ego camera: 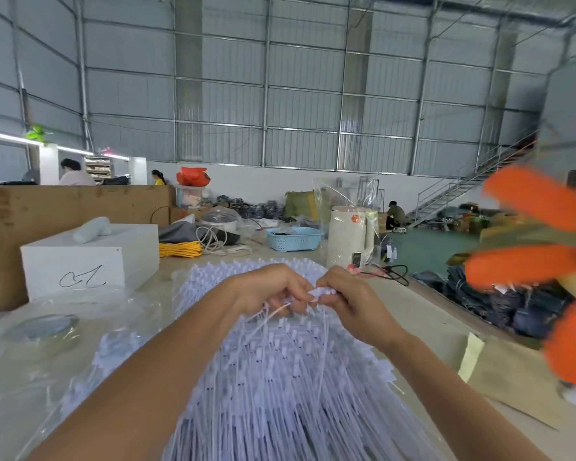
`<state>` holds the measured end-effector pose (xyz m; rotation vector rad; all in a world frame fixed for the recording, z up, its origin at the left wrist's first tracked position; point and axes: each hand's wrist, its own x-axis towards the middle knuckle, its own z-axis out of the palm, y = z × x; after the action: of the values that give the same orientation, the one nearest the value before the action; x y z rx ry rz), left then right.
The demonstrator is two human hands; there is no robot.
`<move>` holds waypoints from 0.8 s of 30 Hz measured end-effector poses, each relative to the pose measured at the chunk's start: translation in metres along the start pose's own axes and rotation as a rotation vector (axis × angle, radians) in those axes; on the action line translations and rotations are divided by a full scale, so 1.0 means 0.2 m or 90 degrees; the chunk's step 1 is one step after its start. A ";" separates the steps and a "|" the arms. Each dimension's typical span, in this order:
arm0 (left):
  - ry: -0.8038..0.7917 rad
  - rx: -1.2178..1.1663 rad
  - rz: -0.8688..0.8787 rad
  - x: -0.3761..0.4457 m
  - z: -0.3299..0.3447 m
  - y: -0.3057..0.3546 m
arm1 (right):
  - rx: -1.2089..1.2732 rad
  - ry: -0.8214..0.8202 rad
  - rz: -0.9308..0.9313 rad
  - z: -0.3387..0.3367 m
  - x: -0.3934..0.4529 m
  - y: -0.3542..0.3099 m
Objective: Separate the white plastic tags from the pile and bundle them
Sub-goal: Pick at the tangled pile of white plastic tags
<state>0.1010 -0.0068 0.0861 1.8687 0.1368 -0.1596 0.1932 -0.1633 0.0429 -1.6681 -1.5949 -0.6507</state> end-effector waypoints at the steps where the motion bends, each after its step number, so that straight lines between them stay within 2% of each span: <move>1: -0.043 -0.033 -0.010 -0.01 0.00 0.00 | -0.023 -0.001 -0.039 0.00 0.00 0.00; 3: -0.116 -0.069 -0.004 -0.04 -0.01 0.00 | -0.074 -0.018 -0.092 -0.01 0.00 0.03; 4: -0.144 -0.079 0.008 -0.06 -0.02 -0.01 | -0.091 -0.003 -0.065 -0.02 -0.01 0.05; 5: -0.155 -0.087 0.020 -0.08 -0.03 -0.01 | -0.087 0.039 0.014 -0.05 -0.02 0.09; 6: -0.143 -0.084 0.030 -0.10 -0.05 -0.01 | -0.041 0.106 0.142 -0.09 -0.02 0.11; 8: -0.065 -0.034 0.061 -0.12 -0.09 0.00 | 0.202 0.264 0.374 -0.19 -0.02 0.15; 10: -0.016 -0.004 0.084 -0.12 -0.09 0.01 | 0.479 0.373 0.469 -0.28 0.02 0.14; 11: -0.011 0.001 0.085 -0.12 -0.08 0.01 | 0.574 0.387 0.480 -0.30 0.05 0.13; 13: 0.018 0.055 0.092 -0.11 -0.05 0.02 | 0.675 0.335 0.503 -0.30 0.12 0.08; 14: 0.049 0.107 0.098 -0.11 -0.04 0.03 | 0.669 0.284 0.522 -0.29 0.15 0.05; 16: 0.093 0.205 0.106 -0.10 -0.03 0.02 | 0.578 0.183 0.554 -0.25 0.18 -0.01; 20: 0.129 0.282 0.083 -0.07 -0.02 -0.02 | 0.439 0.019 0.540 -0.14 0.18 -0.06; 24: 0.182 0.303 0.073 -0.04 0.00 -0.07 | 0.333 0.011 0.477 -0.01 0.14 -0.09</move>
<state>0.0913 -0.0024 0.0753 2.3621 0.1997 0.1714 0.1784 -0.1487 0.0681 -1.6601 -0.8913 0.1307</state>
